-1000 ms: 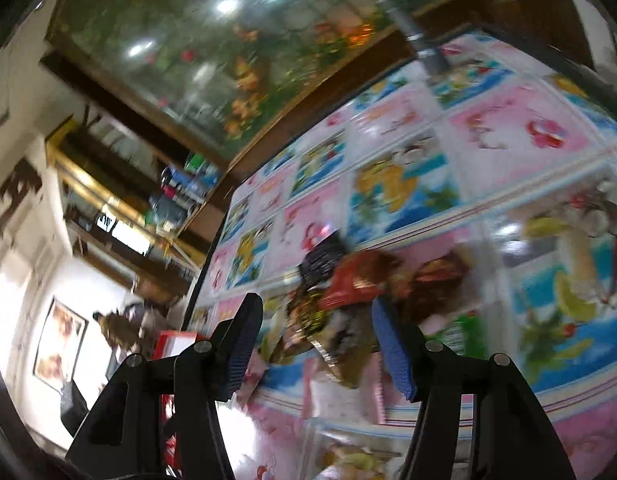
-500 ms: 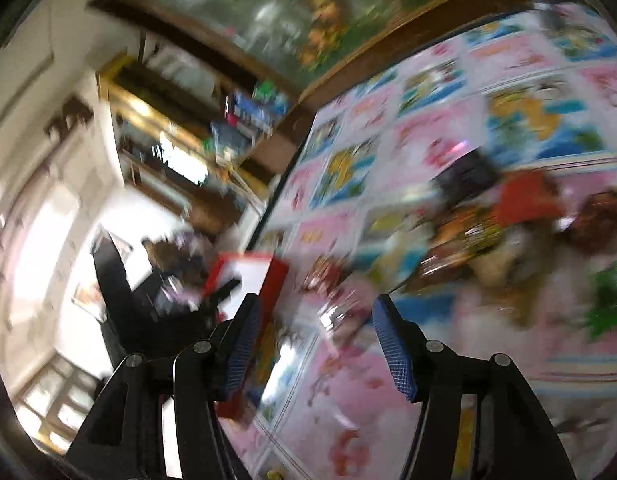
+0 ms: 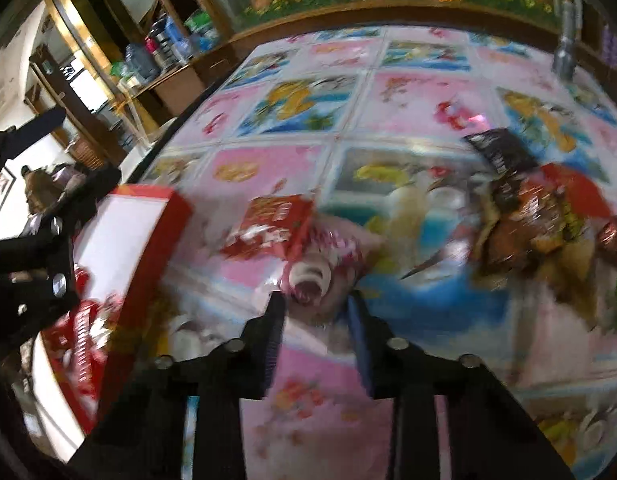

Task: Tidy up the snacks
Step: 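Move the left tool to the table and grasp the red flower-print packet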

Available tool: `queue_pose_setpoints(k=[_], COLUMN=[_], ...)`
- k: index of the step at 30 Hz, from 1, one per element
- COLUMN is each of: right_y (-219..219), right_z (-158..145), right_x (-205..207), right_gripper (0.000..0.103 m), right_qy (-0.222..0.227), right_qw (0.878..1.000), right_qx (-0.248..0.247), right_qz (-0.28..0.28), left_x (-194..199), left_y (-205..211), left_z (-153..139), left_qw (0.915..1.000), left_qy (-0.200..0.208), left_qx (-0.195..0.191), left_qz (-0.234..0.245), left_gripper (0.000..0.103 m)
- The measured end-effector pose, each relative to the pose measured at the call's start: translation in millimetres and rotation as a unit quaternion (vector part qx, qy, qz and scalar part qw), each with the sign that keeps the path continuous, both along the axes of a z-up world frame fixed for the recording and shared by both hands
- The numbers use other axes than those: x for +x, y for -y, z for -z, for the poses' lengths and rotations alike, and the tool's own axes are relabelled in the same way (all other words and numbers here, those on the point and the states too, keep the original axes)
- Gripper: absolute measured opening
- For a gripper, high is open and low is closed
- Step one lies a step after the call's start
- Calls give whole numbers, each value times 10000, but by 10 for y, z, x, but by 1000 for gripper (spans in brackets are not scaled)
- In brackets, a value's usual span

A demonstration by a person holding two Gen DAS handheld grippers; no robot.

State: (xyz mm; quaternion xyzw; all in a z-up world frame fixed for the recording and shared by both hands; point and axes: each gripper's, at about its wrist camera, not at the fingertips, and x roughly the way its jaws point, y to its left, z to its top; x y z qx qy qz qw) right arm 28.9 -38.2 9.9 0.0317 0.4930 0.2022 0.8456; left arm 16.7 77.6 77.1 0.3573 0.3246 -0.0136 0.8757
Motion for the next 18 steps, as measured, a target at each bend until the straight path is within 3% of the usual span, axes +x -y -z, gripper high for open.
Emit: queue_pose_setpoints(k=[3,5,10,16,18], right_y=[233,404,603,662,643], right_z=[21,42,76,93,114], right_x=[158,292,429,509,545], right_gripper=[9,6,6,16,25], right_qy=[-24,-189,-608,-851,-967], right_qw=[9997,9984,9929,9864,9822], right_qx=[136,405,979,1363,1580], right_qz=[198,348,310,331,316], left_x=[89,156,210,165,177], left_y=[145,275,534,624,630], left_z=[95,187,421,605,660], left_qw=[9996,9980,9913,9753,9723], left_qy=[-174,-378,-754,-1310,-1446], left_qx=[-14,48,331,484,523], left_qz=[234,505,1029,1710,1763], left_gripper=[83,83,83,83,84])
